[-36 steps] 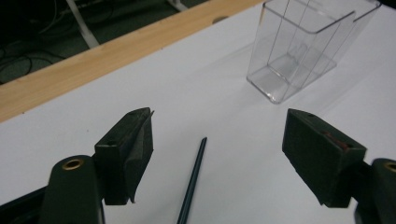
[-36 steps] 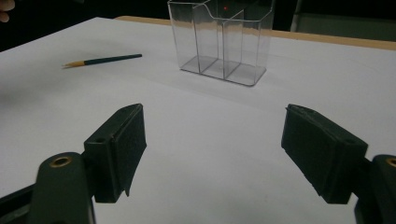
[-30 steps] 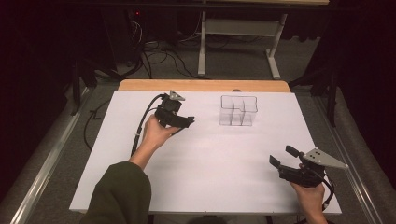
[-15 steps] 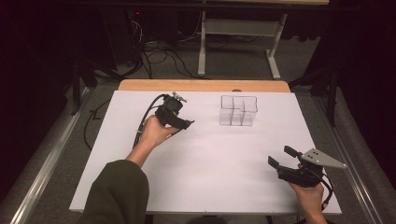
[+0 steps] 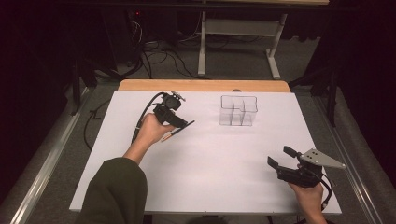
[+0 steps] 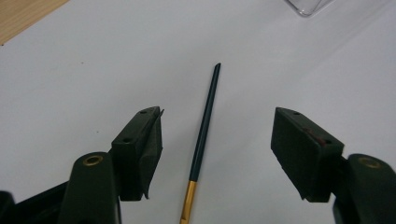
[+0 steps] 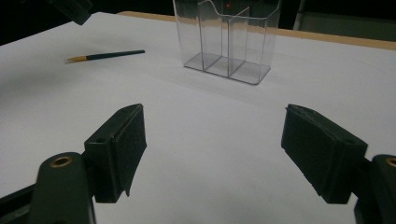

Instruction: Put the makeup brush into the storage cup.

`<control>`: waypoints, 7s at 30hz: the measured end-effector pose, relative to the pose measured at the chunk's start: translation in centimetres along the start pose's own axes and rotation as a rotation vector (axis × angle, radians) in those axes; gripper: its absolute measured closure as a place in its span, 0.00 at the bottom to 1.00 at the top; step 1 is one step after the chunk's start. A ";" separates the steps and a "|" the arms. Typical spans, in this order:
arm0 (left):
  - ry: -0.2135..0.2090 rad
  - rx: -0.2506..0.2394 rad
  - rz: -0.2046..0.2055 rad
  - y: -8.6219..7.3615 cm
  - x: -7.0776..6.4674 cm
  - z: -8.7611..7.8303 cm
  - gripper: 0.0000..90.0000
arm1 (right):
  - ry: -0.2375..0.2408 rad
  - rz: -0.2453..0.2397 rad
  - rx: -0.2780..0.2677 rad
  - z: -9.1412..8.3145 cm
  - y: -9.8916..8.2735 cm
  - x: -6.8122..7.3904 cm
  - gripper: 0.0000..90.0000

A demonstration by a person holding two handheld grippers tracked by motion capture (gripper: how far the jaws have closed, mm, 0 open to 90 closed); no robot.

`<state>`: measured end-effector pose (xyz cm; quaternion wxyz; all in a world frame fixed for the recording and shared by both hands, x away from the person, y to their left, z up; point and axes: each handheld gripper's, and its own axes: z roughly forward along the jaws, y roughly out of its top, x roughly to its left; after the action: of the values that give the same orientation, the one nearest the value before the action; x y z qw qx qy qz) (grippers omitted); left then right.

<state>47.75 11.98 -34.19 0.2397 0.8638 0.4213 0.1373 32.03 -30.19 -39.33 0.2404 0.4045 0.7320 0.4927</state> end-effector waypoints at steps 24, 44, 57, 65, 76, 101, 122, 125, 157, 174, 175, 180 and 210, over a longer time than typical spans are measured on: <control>0.008 0.234 0.010 0.7 0.6 3.3 0.46 | 0.006 0.002 0.009 0.1 0.0 -0.1 0.27; -0.015 0.340 0.011 0.2 1.1 5.2 0.60 | 0.014 0.000 0.017 0.1 0.0 0.0 0.27; -0.026 0.376 -0.009 -0.1 1.5 6.1 0.68 | 0.010 -0.009 0.011 0.1 0.0 0.0 0.28; -0.043 0.386 -0.020 -0.2 1.6 6.3 0.74 | 0.009 -0.013 0.009 0.1 0.0 0.1 0.29; -0.051 0.406 0.003 -0.2 1.2 6.2 0.84 | 0.013 -0.017 0.007 0.1 0.0 0.1 0.29; -0.055 0.406 0.049 -0.1 0.8 6.3 0.91 | 0.015 -0.018 0.020 0.2 0.0 0.2 0.29; -0.044 0.389 0.068 -0.3 0.6 6.2 0.92 | 0.016 -0.023 0.020 0.2 0.0 0.3 0.29; -0.054 0.386 0.067 -0.3 0.6 6.1 0.92 | 0.016 -0.022 0.020 0.2 0.0 0.2 0.29; -0.103 0.285 0.117 -0.8 -0.5 4.0 0.92 | 0.020 -0.017 0.027 0.3 -0.1 0.2 0.29; -0.159 0.175 0.179 -1.6 -3.5 1.4 0.92 | 0.015 -0.023 0.029 0.3 0.0 0.3 0.29; -0.162 0.176 0.192 -1.7 -3.7 1.2 0.92 | 0.015 -0.022 0.031 0.3 0.0 0.3 0.29; -0.175 0.159 0.212 -1.8 -4.5 0.7 0.92 | 0.017 -0.024 0.030 0.3 -0.1 0.4 0.29; -0.302 0.088 0.262 -4.1 -7.6 -1.7 0.92 | 0.027 -0.023 0.026 0.3 0.0 0.6 0.29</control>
<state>39.67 8.62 -35.15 0.2425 0.9316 0.2701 0.0177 31.95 -29.56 -39.44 0.2308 0.3926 0.7462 0.4857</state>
